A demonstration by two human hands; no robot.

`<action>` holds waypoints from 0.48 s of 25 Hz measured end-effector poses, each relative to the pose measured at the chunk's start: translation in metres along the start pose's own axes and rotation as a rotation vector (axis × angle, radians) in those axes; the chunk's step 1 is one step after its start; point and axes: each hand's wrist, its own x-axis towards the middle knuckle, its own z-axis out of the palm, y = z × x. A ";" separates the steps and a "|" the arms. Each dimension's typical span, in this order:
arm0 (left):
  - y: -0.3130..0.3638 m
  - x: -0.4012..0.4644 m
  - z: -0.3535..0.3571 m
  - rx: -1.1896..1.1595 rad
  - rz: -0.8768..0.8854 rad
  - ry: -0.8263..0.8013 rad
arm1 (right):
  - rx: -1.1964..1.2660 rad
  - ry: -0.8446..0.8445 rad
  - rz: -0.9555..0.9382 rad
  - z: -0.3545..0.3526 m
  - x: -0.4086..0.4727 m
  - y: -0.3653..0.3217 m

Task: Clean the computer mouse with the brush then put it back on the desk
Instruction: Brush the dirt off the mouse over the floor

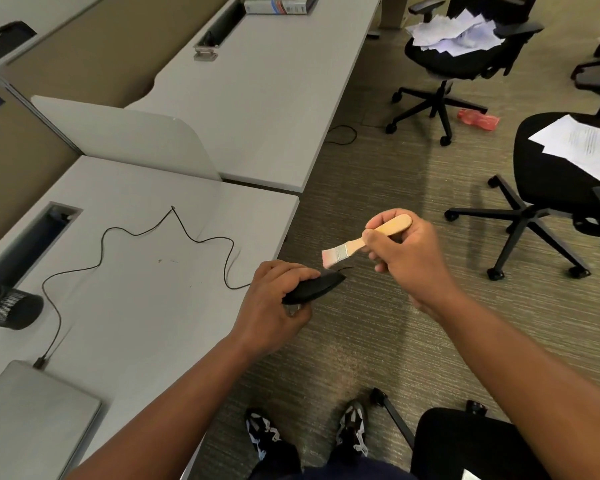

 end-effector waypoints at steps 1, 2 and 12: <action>-0.001 0.000 0.001 -0.023 -0.018 0.008 | 0.055 0.011 0.049 0.004 -0.002 0.003; -0.002 0.000 0.002 -0.055 -0.043 0.014 | 0.115 0.018 0.102 0.007 -0.004 0.006; 0.016 0.009 -0.006 -0.333 -0.223 -0.011 | 0.440 -0.014 0.306 0.028 -0.013 0.018</action>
